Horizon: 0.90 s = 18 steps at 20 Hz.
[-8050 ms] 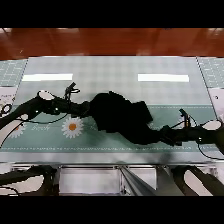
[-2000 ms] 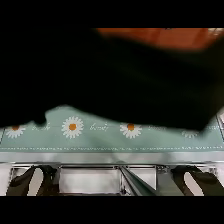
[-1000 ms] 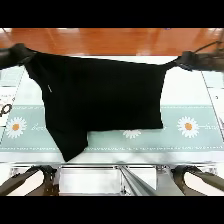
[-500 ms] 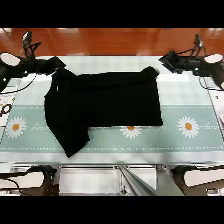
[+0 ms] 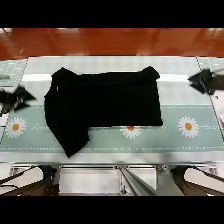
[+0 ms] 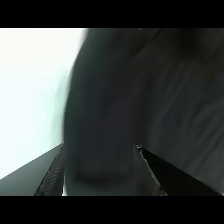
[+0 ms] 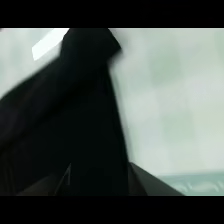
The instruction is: Fold the shirts.
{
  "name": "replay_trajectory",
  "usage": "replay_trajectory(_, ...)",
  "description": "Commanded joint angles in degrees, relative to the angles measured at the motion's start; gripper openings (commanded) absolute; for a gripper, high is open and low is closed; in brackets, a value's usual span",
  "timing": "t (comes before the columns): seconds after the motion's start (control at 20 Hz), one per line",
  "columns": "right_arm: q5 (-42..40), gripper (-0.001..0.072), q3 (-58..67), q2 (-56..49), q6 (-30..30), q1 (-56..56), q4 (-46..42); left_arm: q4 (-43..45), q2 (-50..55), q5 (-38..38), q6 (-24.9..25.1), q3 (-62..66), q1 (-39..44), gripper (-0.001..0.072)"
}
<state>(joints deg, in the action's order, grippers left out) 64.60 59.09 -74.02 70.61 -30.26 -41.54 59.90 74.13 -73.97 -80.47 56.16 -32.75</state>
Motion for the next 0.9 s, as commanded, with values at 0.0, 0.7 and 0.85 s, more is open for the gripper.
replay_trajectory(0.0, -2.3, 0.0411, -16.0, 9.7, -4.1, -2.5, 0.9, -8.4, -1.9, -7.6, 6.4, -14.9, -7.8, 0.0505)
replay_trajectory(0.7, 1.0, 0.0411, -23.3, 15.3, -4.9, -2.4, -0.8, -9.6, 2.1, 0.1, 7.8, -18.4, -11.4, 0.0506)
replay_trajectory(0.85, 0.9, 0.041, -23.3, 15.3, -4.9, -2.4, -0.6, -9.8, 4.3, 0.5, 8.1, -18.3, -9.5, 0.0505)
